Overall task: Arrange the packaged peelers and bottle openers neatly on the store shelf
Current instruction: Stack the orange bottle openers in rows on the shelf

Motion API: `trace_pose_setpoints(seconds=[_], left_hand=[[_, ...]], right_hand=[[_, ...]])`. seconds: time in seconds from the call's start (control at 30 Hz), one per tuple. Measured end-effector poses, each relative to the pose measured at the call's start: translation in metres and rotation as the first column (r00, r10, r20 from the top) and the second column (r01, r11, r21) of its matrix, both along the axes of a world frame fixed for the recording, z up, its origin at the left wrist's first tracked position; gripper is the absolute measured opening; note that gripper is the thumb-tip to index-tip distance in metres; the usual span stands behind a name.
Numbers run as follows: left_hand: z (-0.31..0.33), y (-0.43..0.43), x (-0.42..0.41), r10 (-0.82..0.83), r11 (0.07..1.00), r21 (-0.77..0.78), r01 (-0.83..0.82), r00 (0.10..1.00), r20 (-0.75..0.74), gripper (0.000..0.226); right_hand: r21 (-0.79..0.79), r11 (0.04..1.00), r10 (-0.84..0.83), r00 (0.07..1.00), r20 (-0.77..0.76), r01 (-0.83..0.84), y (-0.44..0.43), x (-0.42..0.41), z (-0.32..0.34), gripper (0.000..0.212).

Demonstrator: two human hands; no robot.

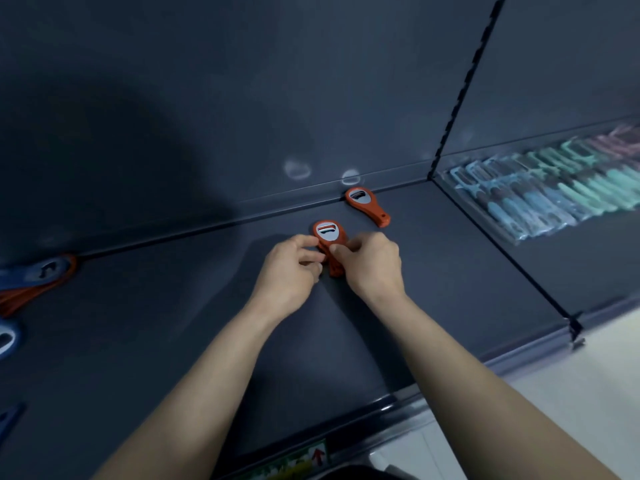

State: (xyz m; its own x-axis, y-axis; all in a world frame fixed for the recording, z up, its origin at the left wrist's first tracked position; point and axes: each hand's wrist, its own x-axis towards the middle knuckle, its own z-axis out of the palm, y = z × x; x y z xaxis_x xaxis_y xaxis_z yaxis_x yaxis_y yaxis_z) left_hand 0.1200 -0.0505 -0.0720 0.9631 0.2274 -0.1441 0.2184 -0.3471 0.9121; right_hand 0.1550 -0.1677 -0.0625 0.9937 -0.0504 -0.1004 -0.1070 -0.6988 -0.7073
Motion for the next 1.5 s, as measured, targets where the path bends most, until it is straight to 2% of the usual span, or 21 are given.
trace_pose_setpoints(seconds=[0.17, 0.27, 0.33, 0.4, 0.47, 0.63, 0.8, 1.1, 1.5], left_hand=[[-0.002, 0.004, 0.001, 0.062, 0.998, 0.03, -0.062, 0.998, 0.02, 0.028], [0.001, -0.002, 0.001, 0.067, 0.988, 0.138, -0.073, 0.996, 0.051, 0.023], [0.006, -0.009, -0.001, 0.069, 0.967, 0.238, -0.087, 0.994, 0.085, 0.031], [0.008, -0.017, -0.005, 0.023, 0.946, 0.321, -0.052, 0.995, 0.094, 0.05], [0.008, -0.026, -0.011, -0.066, 0.927, 0.374, 0.026, 0.993, 0.095, 0.056], [-0.001, -0.035, -0.007, -0.16, 0.845, 0.532, 0.046, 0.972, 0.17, 0.038], [-0.005, -0.041, 0.005, -0.163, 0.815, 0.579, -0.008, 0.957, 0.242, 0.028], [-0.013, -0.055, 0.032, -0.075, 0.774, 0.617, -0.143, 0.947, 0.312, 0.03], [-0.017, -0.055, 0.046, 0.036, 0.8, 0.547, -0.246, 0.93, 0.365, 0.021]], right_hand=[[-0.091, 0.995, 0.037, 0.999, 0.007, -0.036, 0.005, -0.008, 0.005, 0.042], [-0.075, 0.997, 0.029, 0.999, 0.042, -0.026, 0.0, -0.01, 0.008, 0.035], [-0.048, 0.999, -0.006, 0.989, 0.149, 0.013, -0.009, -0.004, 0.009, 0.026], [-0.049, 0.998, -0.03, 0.971, 0.239, 0.042, -0.022, 0.007, 0.009, 0.02], [-0.063, 0.997, -0.032, 0.962, 0.272, 0.051, -0.035, 0.019, 0.007, 0.022], [-0.097, 0.995, 0.043, 0.98, 0.193, -0.025, -0.051, 0.038, 0.0, 0.043], [-0.139, 0.979, 0.178, 0.961, 0.214, -0.15, -0.054, 0.05, -0.009, 0.04], [-0.206, 0.949, 0.293, 0.908, 0.298, -0.239, -0.055, 0.062, -0.018, 0.024], [-0.178, 0.939, 0.335, 0.894, 0.297, -0.293, -0.055, 0.073, -0.021, 0.032]])
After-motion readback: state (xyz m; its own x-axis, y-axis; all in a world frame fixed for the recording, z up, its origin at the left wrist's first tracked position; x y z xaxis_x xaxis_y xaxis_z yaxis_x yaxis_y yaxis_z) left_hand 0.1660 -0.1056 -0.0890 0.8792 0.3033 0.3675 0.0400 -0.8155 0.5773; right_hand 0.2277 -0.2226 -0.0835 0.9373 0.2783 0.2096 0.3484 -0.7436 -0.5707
